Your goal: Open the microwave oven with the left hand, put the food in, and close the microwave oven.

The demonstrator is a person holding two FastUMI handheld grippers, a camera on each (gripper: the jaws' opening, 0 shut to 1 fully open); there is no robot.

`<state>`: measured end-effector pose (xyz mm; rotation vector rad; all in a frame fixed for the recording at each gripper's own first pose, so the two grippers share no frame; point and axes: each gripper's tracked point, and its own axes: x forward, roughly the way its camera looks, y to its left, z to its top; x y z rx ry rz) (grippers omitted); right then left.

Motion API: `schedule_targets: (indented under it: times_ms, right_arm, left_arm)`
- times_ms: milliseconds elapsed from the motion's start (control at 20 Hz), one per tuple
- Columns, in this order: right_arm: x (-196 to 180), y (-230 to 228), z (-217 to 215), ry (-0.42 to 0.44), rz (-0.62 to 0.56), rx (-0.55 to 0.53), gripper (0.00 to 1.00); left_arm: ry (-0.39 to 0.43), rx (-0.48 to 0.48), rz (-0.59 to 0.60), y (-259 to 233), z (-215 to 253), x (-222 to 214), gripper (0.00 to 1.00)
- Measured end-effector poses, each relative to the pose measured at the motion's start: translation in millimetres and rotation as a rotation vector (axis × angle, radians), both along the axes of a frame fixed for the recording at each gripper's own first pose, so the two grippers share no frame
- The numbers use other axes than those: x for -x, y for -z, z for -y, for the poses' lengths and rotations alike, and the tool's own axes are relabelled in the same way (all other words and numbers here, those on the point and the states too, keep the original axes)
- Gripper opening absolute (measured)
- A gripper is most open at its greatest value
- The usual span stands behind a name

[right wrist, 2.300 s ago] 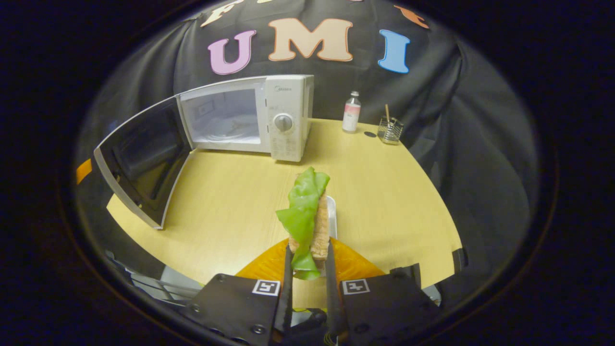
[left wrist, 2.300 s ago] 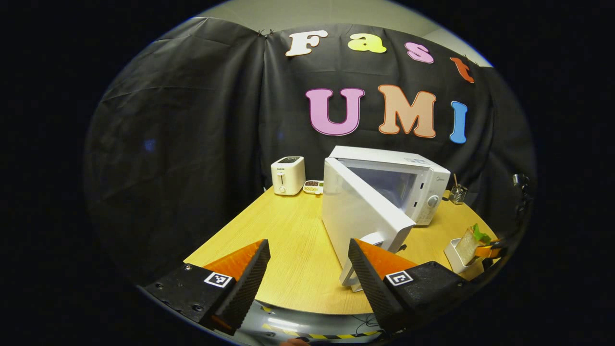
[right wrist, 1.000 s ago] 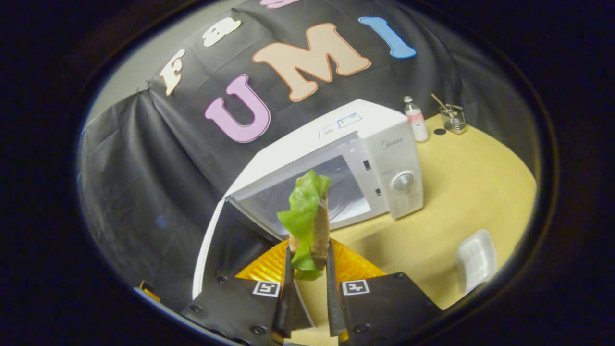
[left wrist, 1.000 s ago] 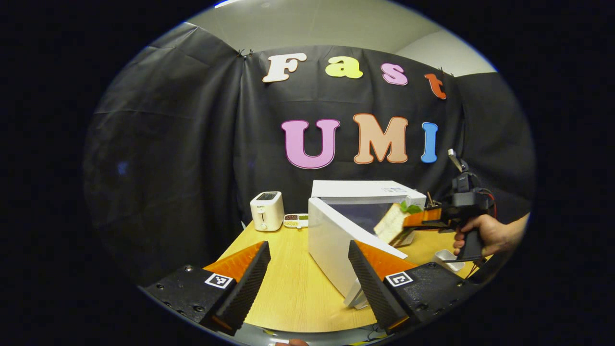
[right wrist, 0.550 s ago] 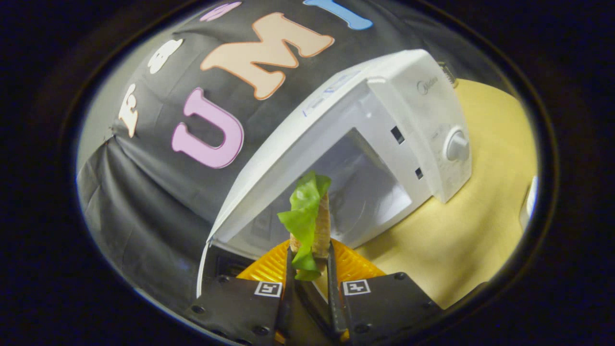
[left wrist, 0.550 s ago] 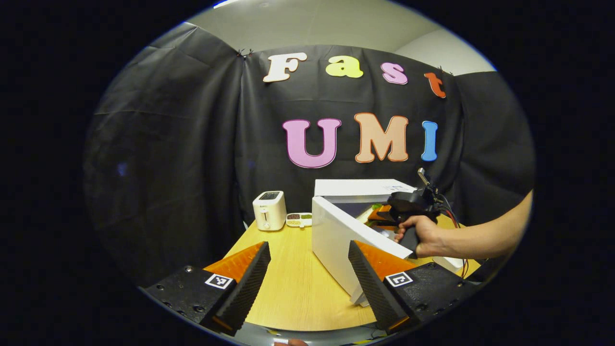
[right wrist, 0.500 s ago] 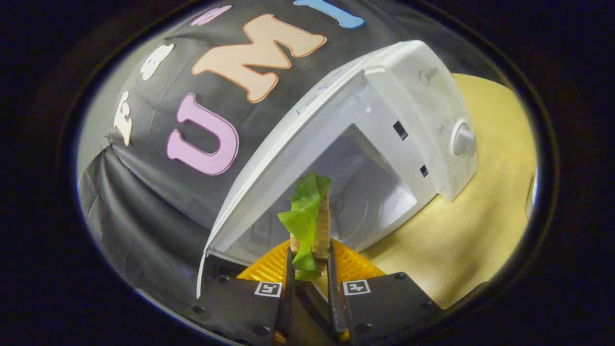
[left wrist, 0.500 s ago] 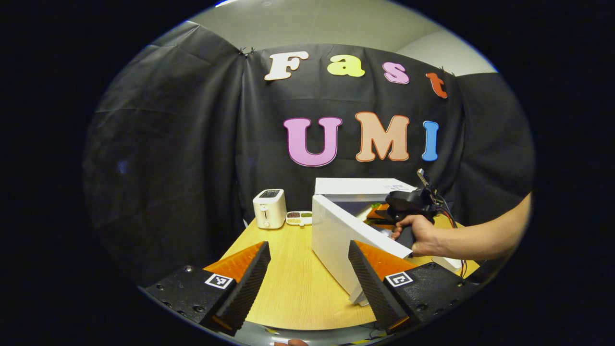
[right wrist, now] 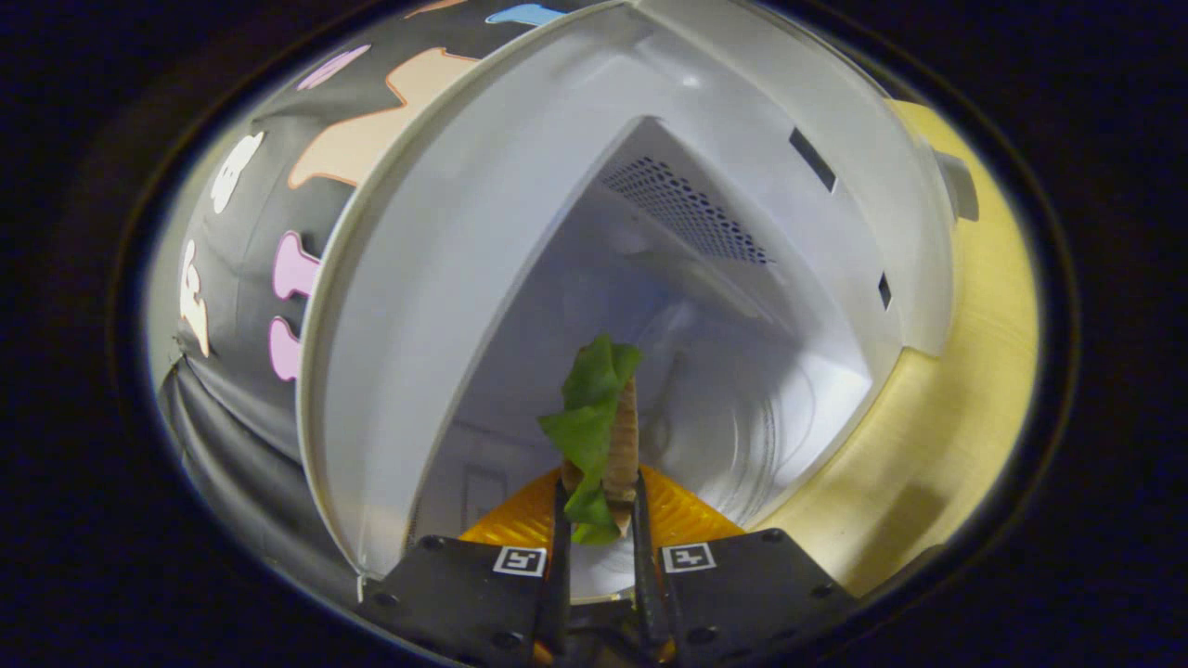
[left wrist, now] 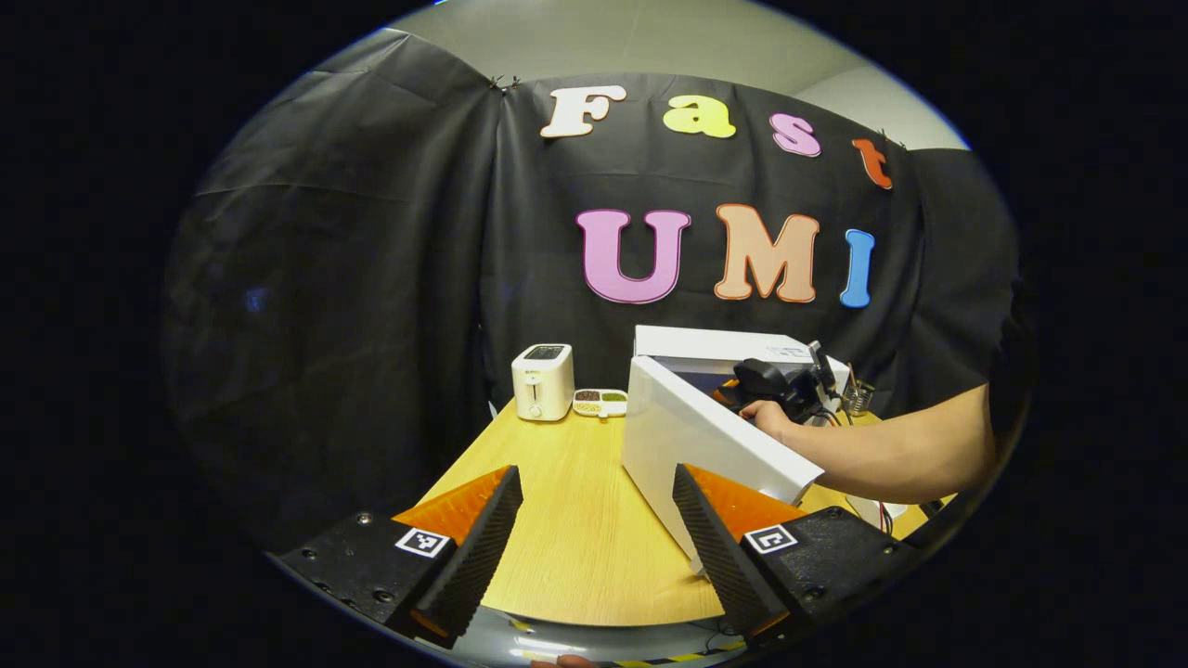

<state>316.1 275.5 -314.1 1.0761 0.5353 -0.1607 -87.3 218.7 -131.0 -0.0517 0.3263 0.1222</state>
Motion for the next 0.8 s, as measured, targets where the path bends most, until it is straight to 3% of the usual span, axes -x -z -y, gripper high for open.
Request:
schedule_targets:
  times_ms: [100, 150, 250, 300, 400, 500, 650, 700, 750, 800]
  right_arm:
    - [7.1, 7.1, -0.1, 0.008, 0.012, 0.035, 0.30]
    - [8.8, 7.3, -1.1, 0.008, 0.017, 0.046, 0.23]
    - [8.5, 11.4, -2.6, 0.011, 0.009, 0.057, 0.40]
    - [10.1, 14.3, -2.0, 0.016, -0.008, 0.064, 0.32]
    - [6.7, 17.1, -3.3, 0.006, -0.015, 0.070, 0.46]
    - [11.9, 16.9, -5.3, -0.004, -0.030, 0.075, 0.82]
    - [19.8, 24.1, -7.6, -0.028, -0.062, 0.082, 0.87]
    - [23.8, 22.3, -10.9, -0.036, -0.070, 0.096, 0.97]
    - [31.0, 20.1, -15.3, -0.048, -0.080, 0.113, 0.87]
    - [40.9, 15.3, -23.1, -0.061, -0.078, 0.133, 0.87]
  left_arm:
    - [0.004, -0.010, 0.007, -4.2, 0.1, 0.8, 1.00]
    - [0.006, -0.014, 0.010, -5.0, 1.5, 0.4, 1.00]
    - [0.009, -0.013, 0.007, -4.7, 3.6, -2.3, 0.99]
    - [0.009, -0.011, 0.014, -8.0, 5.4, -3.2, 1.00]
    - [0.013, -0.010, 0.026, -12.9, 8.9, -4.1, 1.00]
    - [0.016, -0.018, 0.031, -14.7, 10.7, -3.0, 0.99]
    - [0.018, -0.024, 0.026, -13.0, 11.5, 0.1, 0.99]
    - [0.017, -0.023, 0.027, -13.9, 11.3, 1.6, 0.99]
    - [0.017, -0.020, 0.026, -13.9, 11.5, 2.6, 0.99]
    - [0.018, -0.020, 0.022, -12.7, 12.0, 3.6, 0.99]
